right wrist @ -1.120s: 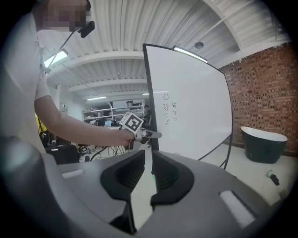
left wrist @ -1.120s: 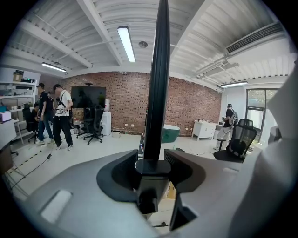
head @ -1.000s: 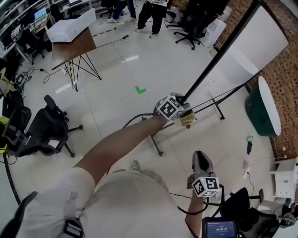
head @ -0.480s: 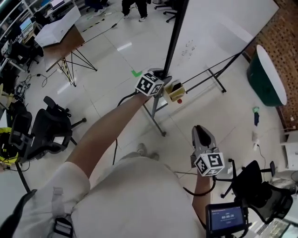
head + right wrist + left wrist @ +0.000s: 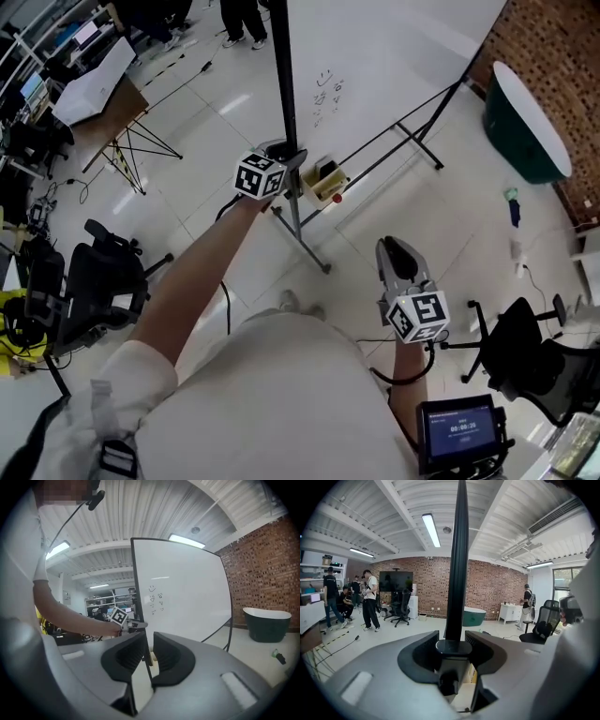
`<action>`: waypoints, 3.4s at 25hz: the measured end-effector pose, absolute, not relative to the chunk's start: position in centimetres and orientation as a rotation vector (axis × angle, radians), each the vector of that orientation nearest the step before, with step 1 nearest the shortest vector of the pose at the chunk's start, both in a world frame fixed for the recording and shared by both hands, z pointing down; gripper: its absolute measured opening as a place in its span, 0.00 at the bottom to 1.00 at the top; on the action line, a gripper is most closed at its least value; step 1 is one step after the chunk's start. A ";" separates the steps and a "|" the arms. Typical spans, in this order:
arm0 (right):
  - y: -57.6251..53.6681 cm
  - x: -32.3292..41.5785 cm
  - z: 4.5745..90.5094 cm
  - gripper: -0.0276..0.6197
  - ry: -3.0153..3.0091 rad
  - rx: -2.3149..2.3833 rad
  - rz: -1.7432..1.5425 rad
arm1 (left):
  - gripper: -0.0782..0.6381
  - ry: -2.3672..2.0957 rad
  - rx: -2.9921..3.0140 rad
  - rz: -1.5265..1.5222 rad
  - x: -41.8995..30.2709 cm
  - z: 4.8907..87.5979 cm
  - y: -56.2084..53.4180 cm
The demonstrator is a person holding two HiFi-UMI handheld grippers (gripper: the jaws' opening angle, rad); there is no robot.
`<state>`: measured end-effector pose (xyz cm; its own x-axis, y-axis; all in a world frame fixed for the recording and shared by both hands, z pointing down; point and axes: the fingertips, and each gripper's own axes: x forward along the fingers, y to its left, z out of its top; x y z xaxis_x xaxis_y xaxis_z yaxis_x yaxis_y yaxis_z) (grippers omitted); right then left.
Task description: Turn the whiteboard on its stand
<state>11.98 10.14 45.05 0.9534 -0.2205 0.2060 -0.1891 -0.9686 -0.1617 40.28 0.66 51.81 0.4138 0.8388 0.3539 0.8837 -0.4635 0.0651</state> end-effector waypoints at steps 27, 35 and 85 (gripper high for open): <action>12.8 6.7 47.0 0.13 0.387 -2.924 -0.378 | 0.37 -1.432 -2.655 -0.472 37.3 51.7 -5.4; 12.7 4.9 48.4 0.13 0.447 -2.902 -0.415 | 0.37 -1.397 -2.692 -0.445 35.9 51.2 -7.4; -6.6 7.5 48.1 0.13 0.739 -2.871 -0.479 | 0.37 -1.361 -2.728 -0.432 26.1 51.5 -22.5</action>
<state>7.46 -6.57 48.07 0.8289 -0.4904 0.2693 -0.4464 -0.8698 -0.2101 26.12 -22.46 51.51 0.5701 0.7739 0.2759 0.7914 -0.6074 0.0684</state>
